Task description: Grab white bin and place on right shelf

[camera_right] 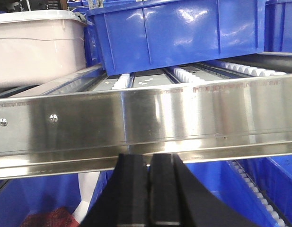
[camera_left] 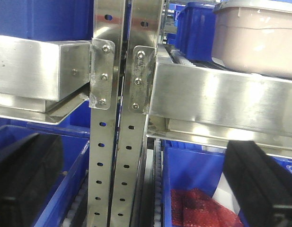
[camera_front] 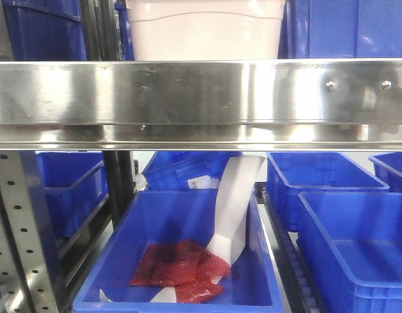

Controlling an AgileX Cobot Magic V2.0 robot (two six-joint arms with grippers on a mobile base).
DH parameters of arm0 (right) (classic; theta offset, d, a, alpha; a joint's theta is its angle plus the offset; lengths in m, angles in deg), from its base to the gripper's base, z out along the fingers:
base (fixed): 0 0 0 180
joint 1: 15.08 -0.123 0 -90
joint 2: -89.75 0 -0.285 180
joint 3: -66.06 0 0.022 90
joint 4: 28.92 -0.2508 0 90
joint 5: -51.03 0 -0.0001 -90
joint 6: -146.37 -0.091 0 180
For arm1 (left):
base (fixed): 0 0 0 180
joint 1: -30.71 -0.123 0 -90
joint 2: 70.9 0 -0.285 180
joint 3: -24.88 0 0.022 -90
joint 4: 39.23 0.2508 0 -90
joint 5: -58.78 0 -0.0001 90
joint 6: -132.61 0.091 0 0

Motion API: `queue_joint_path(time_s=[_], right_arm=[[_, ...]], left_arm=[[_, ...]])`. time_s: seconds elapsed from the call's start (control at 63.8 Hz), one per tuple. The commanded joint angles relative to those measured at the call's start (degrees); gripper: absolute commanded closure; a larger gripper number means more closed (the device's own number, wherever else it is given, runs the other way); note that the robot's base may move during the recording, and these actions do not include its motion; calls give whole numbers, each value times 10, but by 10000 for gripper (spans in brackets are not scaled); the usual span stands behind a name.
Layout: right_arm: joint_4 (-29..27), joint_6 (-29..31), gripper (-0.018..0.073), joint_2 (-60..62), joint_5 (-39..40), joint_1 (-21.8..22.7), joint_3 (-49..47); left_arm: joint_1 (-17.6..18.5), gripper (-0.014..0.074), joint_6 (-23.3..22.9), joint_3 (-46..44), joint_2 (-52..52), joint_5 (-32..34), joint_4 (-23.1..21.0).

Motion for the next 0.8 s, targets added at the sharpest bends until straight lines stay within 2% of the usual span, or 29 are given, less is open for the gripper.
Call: queue_joint_path(time_s=[0.0, 0.047, 0.125, 0.172, 0.251, 0.313, 0.392, 0.454, 0.674, 0.783], right_arm=[[-1, -1, 498, 5, 54, 1, -3], [-1, -1, 498, 5, 54, 1, -3], [-1, -1, 498, 5, 54, 1, -3], [-1, -1, 498, 5, 54, 1, -3], [-1, -1, 498, 5, 54, 1, -3], [-1, -1, 498, 5, 54, 1, -3], [-1, -1, 498, 5, 54, 1, -3], [-1, -1, 498, 5, 54, 1, -3], [-1, -1, 498, 5, 54, 1, -4], [-1, -1, 498, 5, 54, 1, -4]], left_arm=[[12, 713, -5, 12, 5, 52, -4], [42, 713, -5, 12, 3, 52, -4], [123, 713, -5, 12, 3, 52, -4], [155, 713, -5, 12, 6, 52, -4], [192, 713, -5, 12, 6, 53, -4], [196, 713, -5, 12, 6, 53, -4], [171, 713, -5, 12, 6, 49, -4], [131, 713, -5, 12, 6, 49, -4], [-61, 713, -5, 12, 6, 49, -4], [-106, 713, -5, 12, 6, 49, -9]])
